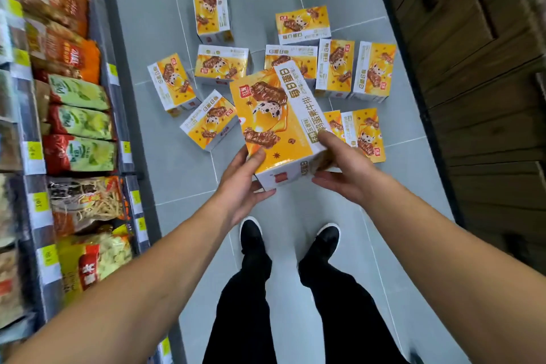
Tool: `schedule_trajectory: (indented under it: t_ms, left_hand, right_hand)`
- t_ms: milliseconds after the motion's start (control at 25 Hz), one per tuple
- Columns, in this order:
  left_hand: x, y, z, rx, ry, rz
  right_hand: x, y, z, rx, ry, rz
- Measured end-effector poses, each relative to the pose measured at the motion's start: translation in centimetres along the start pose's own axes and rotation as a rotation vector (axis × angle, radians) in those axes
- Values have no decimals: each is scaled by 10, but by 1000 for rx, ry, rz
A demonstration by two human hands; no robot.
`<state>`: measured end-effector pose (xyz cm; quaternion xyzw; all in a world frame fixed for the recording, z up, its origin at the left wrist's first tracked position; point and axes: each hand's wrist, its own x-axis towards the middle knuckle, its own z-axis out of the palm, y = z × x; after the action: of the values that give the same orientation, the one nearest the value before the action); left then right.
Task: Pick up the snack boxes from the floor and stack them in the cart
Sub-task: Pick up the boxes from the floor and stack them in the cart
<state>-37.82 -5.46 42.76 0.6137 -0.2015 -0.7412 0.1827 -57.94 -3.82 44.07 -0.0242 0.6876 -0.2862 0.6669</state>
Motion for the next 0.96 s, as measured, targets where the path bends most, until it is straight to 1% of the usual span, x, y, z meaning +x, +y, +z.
schedule_trajectory:
  t_ms: [40, 120, 200, 240, 280, 360, 440, 520, 560, 640, 680, 760, 840, 960]
  left_hand:
    - [-21, 8, 8, 40, -21, -6]
    - [-57, 28, 19, 266, -16, 32]
    - [-77, 53, 24, 540, 79, 127]
    - [-87, 69, 27, 631, 123, 195]
    - [-94, 85, 29, 696, 144, 266]
    - [-108, 112, 36, 747, 128, 354]
    - [-117, 132, 43, 752, 48, 409]
    - [-126, 145, 50, 744, -93, 428]
    - [-129, 149, 52, 776, -169, 430]
    - [-134, 153, 53, 913, -307, 406]
    - [-135, 153, 52, 973, -374, 368]
    - [-140, 145, 53, 951, -513, 196]
    - [-143, 136, 53, 831, -555, 64]
    - [-152, 119, 65, 806, -560, 37]
  right_hand:
    - [-24, -11, -5, 8, 11, -29]
    - [-63, -25, -20, -66, 35, -127]
    - [-91, -36, -34, -186, 107, -230]
    - [-106, -42, -43, -257, 143, -278]
    - [-119, -46, -53, -326, 168, -326]
    - [-144, -49, -70, -427, 182, -419]
    - [-175, -48, -81, -476, 132, -480]
    - [-201, -43, -90, -540, 74, -488]
    - [-214, -38, -93, -571, 70, -492]
    - [-233, -21, -97, -611, 87, -494]
    - [-241, -11, -99, -608, 84, -489]
    - [-256, 15, -106, -508, 75, -463]
    - [-264, 36, -112, -355, 48, -434]
    - [-277, 65, -124, 28, 110, -403]
